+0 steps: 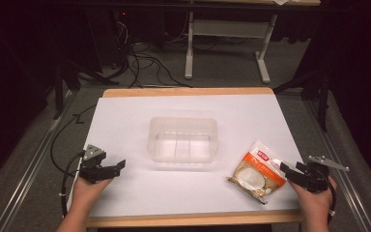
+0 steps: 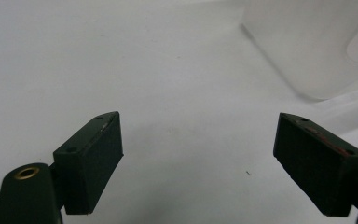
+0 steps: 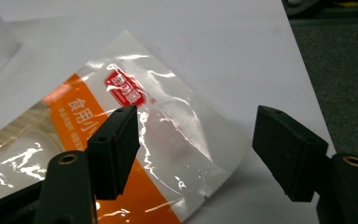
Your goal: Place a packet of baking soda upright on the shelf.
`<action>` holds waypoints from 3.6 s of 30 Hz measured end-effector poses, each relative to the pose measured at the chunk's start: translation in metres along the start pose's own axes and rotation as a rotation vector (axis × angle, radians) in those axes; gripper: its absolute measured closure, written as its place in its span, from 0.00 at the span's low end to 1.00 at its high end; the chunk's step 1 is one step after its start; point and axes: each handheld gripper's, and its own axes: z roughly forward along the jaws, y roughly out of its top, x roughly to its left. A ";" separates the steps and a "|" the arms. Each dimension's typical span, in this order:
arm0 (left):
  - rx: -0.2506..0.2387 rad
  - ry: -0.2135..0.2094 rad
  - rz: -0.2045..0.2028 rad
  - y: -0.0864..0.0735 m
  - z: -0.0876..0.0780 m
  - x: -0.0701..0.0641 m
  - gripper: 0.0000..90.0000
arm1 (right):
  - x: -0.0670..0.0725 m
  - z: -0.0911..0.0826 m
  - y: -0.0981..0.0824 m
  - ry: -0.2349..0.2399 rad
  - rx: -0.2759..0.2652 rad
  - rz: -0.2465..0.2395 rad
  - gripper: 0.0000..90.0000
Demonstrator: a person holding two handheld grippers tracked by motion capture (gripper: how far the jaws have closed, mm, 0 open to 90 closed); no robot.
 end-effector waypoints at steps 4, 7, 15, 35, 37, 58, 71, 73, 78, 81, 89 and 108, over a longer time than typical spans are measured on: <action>-0.003 -0.005 -0.009 0.002 0.000 0.000 0.18 | -0.006 0.003 -0.004 -0.001 0.022 0.031 0.40; -0.003 -0.003 -0.001 0.002 0.000 0.000 0.18 | -0.011 0.006 -0.008 -0.006 0.040 0.047 0.41; -0.005 -0.012 -0.001 0.002 0.000 0.002 0.18 | -0.014 0.012 -0.010 0.013 0.059 0.075 0.45; 0.012 -0.015 0.022 0.003 0.001 -0.002 0.18 | -0.003 0.014 -0.008 0.166 0.097 0.051 0.89; 0.011 -0.014 0.022 0.002 0.001 -0.002 0.18 | -0.002 0.013 -0.008 0.164 0.095 0.047 0.94; -0.009 0.006 0.027 -0.006 -0.012 0.000 0.19 | 0.042 -0.004 0.021 0.240 -0.085 -0.119 1.00; -0.037 0.011 0.030 -0.005 -0.015 0.001 0.19 | 0.058 -0.023 0.037 0.298 -0.188 -0.123 1.00; -0.037 0.011 0.030 -0.005 -0.015 0.001 0.19 | 0.060 -0.024 0.039 0.297 -0.192 -0.131 1.00; -0.045 0.014 0.030 -0.005 -0.016 0.003 0.19 | 0.074 -0.031 0.047 0.295 -0.218 -0.183 1.00; -0.050 0.015 0.019 -0.005 -0.016 0.004 0.19 | 0.080 -0.036 0.052 0.290 -0.241 -0.203 1.00; -0.066 0.014 0.022 -0.004 -0.018 0.003 0.19 | 0.086 -0.047 0.063 0.273 -0.279 -0.222 1.00; -0.065 0.001 0.034 -0.002 -0.017 0.002 0.19 | 0.087 -0.046 0.051 0.238 -0.361 -0.199 1.00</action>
